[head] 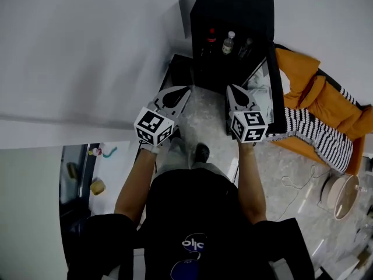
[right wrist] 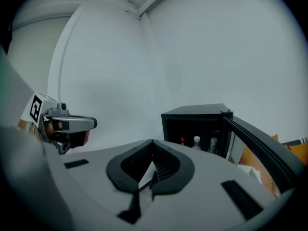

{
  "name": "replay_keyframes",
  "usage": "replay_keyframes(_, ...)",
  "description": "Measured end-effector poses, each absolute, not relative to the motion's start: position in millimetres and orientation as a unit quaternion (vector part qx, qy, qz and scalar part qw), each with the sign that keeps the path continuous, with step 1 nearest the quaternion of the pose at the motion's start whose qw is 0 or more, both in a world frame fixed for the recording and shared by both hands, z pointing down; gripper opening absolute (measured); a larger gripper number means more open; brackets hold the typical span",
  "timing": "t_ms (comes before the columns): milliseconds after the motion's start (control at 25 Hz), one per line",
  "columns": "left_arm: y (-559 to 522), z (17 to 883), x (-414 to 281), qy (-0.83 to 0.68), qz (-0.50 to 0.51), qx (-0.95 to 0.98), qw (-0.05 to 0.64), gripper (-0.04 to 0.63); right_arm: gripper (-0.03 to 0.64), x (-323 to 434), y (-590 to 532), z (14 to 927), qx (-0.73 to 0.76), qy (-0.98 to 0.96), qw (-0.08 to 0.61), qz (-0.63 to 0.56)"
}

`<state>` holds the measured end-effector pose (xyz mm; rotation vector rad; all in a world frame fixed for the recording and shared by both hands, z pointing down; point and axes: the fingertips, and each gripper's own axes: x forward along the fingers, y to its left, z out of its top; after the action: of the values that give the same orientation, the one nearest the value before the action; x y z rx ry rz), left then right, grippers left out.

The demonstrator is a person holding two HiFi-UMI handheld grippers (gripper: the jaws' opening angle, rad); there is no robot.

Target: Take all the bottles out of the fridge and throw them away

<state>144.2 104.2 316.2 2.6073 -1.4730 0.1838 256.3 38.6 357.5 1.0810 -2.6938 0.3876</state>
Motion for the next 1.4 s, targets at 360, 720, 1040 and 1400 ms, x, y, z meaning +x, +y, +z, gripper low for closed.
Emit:
replay_keyframes(360, 34.4, 316.1, 115.1, -0.453, 0.035, 0.887, 0.083, 0.006, 0.008, 207.0, -17.5, 357.4, 0.38, -0.908, 0.128, 0.119)
replay_keyframes(720, -19.0, 318.1, 70.5, -0.409, 0.016, 0.907, 0.096, 0.006, 0.008, 156.9, -65.7, 356.0, 0.407, -0.895, 0.143, 0.116)
replay_keyframes(1040, -41.1, 321.9, 41.6, -0.384, 0.002, 0.918, 0.102, 0.006, 0.008, 133.2, -78.3, 363.2, 0.43, -0.882, 0.159, 0.112)
replay_keyframes(1400, -48.5, 327.8, 36.7, -0.353, -0.009, 0.93, 0.103, 0.006, 0.006, 135.5, -82.9, 370.0, 0.449, -0.87, 0.176, 0.1)
